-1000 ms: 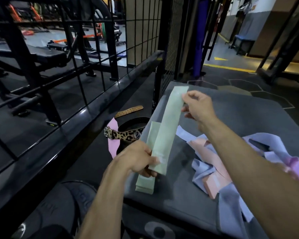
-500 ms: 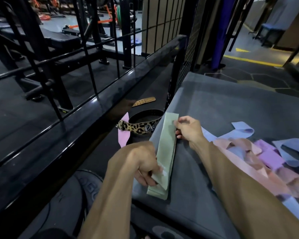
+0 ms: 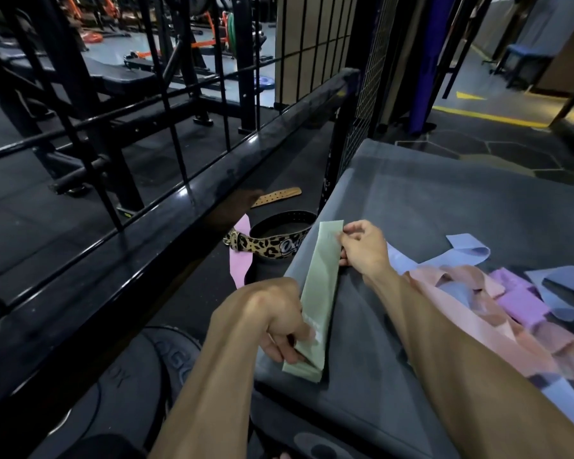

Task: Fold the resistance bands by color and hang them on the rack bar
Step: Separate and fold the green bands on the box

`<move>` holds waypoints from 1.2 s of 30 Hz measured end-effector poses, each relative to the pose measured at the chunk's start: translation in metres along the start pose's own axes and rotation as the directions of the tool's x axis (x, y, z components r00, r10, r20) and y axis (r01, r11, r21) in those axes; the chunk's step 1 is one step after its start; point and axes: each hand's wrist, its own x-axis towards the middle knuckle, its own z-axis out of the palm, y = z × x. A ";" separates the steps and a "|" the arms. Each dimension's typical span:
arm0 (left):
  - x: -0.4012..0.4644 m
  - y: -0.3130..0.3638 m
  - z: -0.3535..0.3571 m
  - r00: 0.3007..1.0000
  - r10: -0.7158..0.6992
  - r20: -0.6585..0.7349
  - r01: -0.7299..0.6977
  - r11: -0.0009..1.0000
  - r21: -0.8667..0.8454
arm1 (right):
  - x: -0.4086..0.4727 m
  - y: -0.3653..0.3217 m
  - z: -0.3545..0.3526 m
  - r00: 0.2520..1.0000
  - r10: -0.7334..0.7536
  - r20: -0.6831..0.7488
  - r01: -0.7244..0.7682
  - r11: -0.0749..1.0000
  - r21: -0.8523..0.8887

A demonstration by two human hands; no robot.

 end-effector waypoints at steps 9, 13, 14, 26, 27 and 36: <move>-0.004 0.000 0.006 0.997 -0.059 -0.048 0.064 0.990 0.124 | -0.007 -0.003 -0.007 1.000 0.000 -0.001 0.000 0.982 -0.191; -0.014 0.004 0.003 0.995 -0.021 -0.100 0.038 0.984 0.176 | -0.009 -0.009 -0.013 0.998 0.043 0.044 -0.031 0.969 -0.245; -0.016 0.005 0.002 0.993 -0.010 -0.120 0.035 0.977 0.208 | -0.009 -0.010 -0.014 0.997 0.049 0.053 -0.034 0.968 -0.250; 0.001 0.010 -0.005 0.938 0.115 -0.327 0.015 0.929 0.371 | -0.037 -0.035 -0.016 0.926 0.311 0.214 -0.188 0.872 -0.452; 0.006 0.010 -0.003 0.931 0.136 -0.337 -0.003 0.930 0.366 | -0.039 -0.037 -0.016 0.907 0.349 0.236 -0.207 0.857 -0.472; 0.027 0.028 0.015 0.889 0.180 -0.420 0.032 0.893 0.449 | -0.060 -0.049 -0.017 0.850 0.411 0.329 -0.226 0.849 -0.479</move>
